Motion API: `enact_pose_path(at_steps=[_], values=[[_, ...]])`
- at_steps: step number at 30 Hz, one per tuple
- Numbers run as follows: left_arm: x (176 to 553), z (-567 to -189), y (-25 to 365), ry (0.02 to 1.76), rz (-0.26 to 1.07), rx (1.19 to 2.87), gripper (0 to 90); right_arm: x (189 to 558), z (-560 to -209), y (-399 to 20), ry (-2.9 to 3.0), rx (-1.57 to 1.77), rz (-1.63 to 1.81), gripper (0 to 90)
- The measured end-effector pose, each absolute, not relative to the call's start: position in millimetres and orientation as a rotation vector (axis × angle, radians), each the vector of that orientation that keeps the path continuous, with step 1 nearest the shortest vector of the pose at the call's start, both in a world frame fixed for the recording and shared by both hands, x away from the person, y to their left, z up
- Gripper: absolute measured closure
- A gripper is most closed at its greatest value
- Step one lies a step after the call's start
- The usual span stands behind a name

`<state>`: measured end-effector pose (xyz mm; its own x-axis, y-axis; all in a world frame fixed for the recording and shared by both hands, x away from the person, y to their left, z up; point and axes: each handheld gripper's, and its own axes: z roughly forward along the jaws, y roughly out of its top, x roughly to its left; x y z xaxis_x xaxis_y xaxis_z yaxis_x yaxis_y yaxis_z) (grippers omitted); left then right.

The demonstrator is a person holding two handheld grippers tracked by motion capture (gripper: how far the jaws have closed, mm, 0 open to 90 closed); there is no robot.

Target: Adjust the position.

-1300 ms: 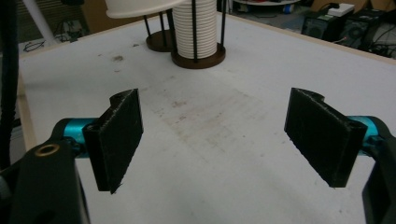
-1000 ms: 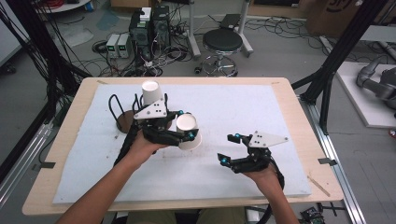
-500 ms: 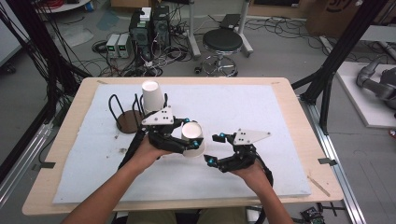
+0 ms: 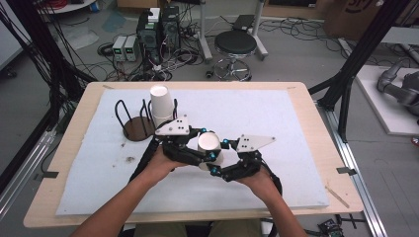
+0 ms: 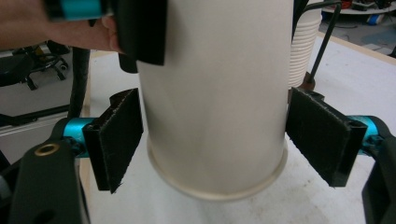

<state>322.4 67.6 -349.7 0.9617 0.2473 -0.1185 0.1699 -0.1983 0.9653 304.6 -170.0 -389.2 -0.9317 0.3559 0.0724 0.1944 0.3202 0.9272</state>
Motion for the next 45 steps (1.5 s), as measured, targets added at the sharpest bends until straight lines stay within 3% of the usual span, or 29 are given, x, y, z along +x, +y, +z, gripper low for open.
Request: enact_pose_path(at_steps=[5,21,23,24,26,45], values=[[323,-349,68,0.304,0.060,1.770,34.0,307,-390,-168,2.434,0.502,1.684,19.9],[322,-353,70,0.296,0.017,1.775,33.9,307,-388,-169,2.527,0.428,1.650,37.1],[322,-353,70,0.298,0.013,1.782,33.3,307,-387,-169,2.541,0.423,1.638,37.3],[324,-353,71,0.327,-0.008,1.792,22.5,308,-385,-169,2.565,0.400,1.620,37.5],[326,-353,73,0.355,-0.022,1.794,14.9,307,-382,-168,2.580,0.384,1.594,37.7],[326,-339,90,0.259,-0.023,1.917,15.0,317,-350,-162,2.720,0.226,1.304,36.9]])
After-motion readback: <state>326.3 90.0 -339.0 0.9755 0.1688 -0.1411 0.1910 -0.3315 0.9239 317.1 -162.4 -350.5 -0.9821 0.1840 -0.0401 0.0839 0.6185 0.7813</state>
